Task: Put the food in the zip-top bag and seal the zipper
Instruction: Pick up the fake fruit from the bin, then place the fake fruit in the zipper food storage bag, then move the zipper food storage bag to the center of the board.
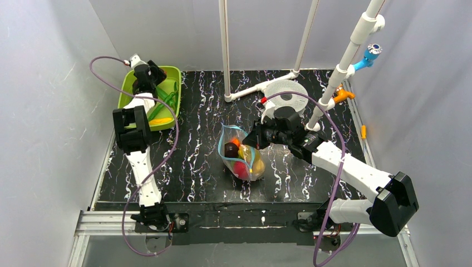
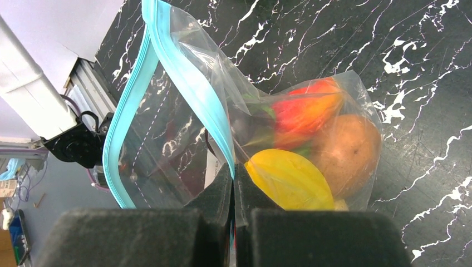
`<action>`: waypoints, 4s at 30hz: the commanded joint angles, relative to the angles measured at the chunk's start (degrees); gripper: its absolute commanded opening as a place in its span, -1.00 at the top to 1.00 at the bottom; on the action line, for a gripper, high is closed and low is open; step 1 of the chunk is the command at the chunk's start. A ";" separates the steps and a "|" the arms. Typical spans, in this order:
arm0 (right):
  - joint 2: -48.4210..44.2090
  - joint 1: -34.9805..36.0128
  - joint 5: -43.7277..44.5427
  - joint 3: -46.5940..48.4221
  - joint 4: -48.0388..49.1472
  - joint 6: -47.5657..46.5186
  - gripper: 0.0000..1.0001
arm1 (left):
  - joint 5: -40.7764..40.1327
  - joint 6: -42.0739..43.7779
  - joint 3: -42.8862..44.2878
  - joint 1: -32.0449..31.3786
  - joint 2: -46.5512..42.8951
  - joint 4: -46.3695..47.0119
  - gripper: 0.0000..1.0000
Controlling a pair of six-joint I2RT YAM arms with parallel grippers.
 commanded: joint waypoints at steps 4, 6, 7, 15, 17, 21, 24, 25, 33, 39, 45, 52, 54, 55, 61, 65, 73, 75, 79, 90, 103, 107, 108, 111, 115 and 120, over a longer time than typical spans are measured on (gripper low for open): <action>-0.22 -0.40 -0.12 3.06 0.12 -1.61 0.97 | -0.21 2.13 -7.02 0.52 -16.77 -2.06 0.57; -0.34 -0.40 -0.18 3.28 0.12 -1.65 0.97 | 0.34 1.18 -11.38 0.52 -21.79 -2.28 0.58; -0.31 -0.40 -0.25 3.42 -0.02 -1.65 0.97 | 0.92 0.30 -13.64 0.50 -24.39 -2.58 0.59; 0.47 -0.40 -0.52 5.49 -2.27 -1.23 0.97 | 10.30 -11.71 -33.65 0.06 -48.71 -4.47 0.66; 0.45 -0.40 -0.59 5.84 -2.87 -0.94 0.97 | 13.29 -14.05 -38.45 -0.30 -54.53 -4.80 0.67; 0.25 -0.39 -0.54 6.81 -4.62 -0.37 0.97 | 21.21 -16.18 -42.22 -1.23 -64.50 -8.19 0.68; -0.46 -0.37 -0.23 6.97 -5.74 0.00 0.97 | 25.63 -17.06 -44.04 -3.77 -71.41 -11.69 0.72; -0.80 -0.35 -0.02 6.92 -6.05 0.13 0.97 | 26.74 -17.11 -44.79 -5.12 -73.69 -12.56 0.72; -3.00 -0.40 2.50 7.70 -9.57 -0.07 0.97 | 35.88 -19.04 -50.99 -17.36 -87.61 -15.40 0.73; -3.75 -0.36 2.39 8.02 -10.95 0.55 0.97 | 35.57 -21.36 -54.79 -26.02 -95.49 -16.82 0.74; -3.50 -0.34 0.93 9.12 -10.58 1.66 0.97 | 31.35 -21.09 -57.84 -36.04 -94.20 -16.94 0.74; -4.56 -0.33 0.51 9.84 -11.25 2.95 0.97 | 25.27 -14.79 -55.77 -46.66 -86.09 -17.18 0.74; -4.92 -0.32 0.60 9.67 -11.35 2.96 0.97 | 23.81 -13.44 -55.69 -47.22 -85.15 -17.53 0.71; -5.00 -0.32 0.74 9.81 -11.52 2.90 0.97 | 23.12 -12.77 -55.44 -47.23 -84.74 -18.40 0.70; -6.01 -0.31 0.84 10.58 -12.52 2.82 0.97 | 20.12 -11.64 -54.60 -47.28 -81.66 -23.44 0.63; -6.37 -0.31 0.17 10.47 -12.53 3.12 0.97 | 19.31 -12.02 -54.19 -47.32 -79.64 -23.95 0.51; -6.53 -0.31 1.34 10.96 -13.43 2.16 0.97 | 23.36 -10.90 -51.28 -47.32 -76.79 -24.51 -0.38; -6.68 -0.31 1.38 10.76 -13.32 2.17 0.97 | 23.50 -10.61 -50.65 -47.32 -77.82 -25.19 -0.47; -6.83 -0.31 1.23 10.20 -13.26 1.60 0.97 | 23.19 -8.76 -49.48 -47.31 -81.18 -29.44 -0.62; -5.62 -0.10 -3.28 11.96 -14.21 -3.02 0.97 | 9.40 -3.10 -42.17 -47.31 -83.86 -57.13 -0.62; -1.91 2.48 -5.47 14.88 -14.72 -4.14 0.97 | 19.50 -10.16 -47.90 -47.31 -78.44 -49.63 0.03; -0.55 4.12 -4.41 15.69 -14.98 -4.79 0.97 | 17.94 -10.35 -50.14 -47.28 -81.26 -49.99 0.43; 0.09 4.62 -3.96 16.40 -15.40 -5.10 0.97 | 17.32 -10.19 -50.13 -47.32 -81.83 -50.53 0.51; 2.78 6.72 -1.72 19.61 -17.49 -7.00 0.97 | 15.11 -8.74 -48.30 -47.29 -82.73 -54.06 0.85; 5.21 10.61 1.73 23.43 -19.11 -9.63 0.92 | 8.59 -9.35 -45.25 -47.28 -85.00 -60.62 1.00; 7.17 15.90 7.08 25.68 -21.25 -13.50 0.61 | 2.60 -13.56 -46.11 -47.20 -91.47 -63.32 1.00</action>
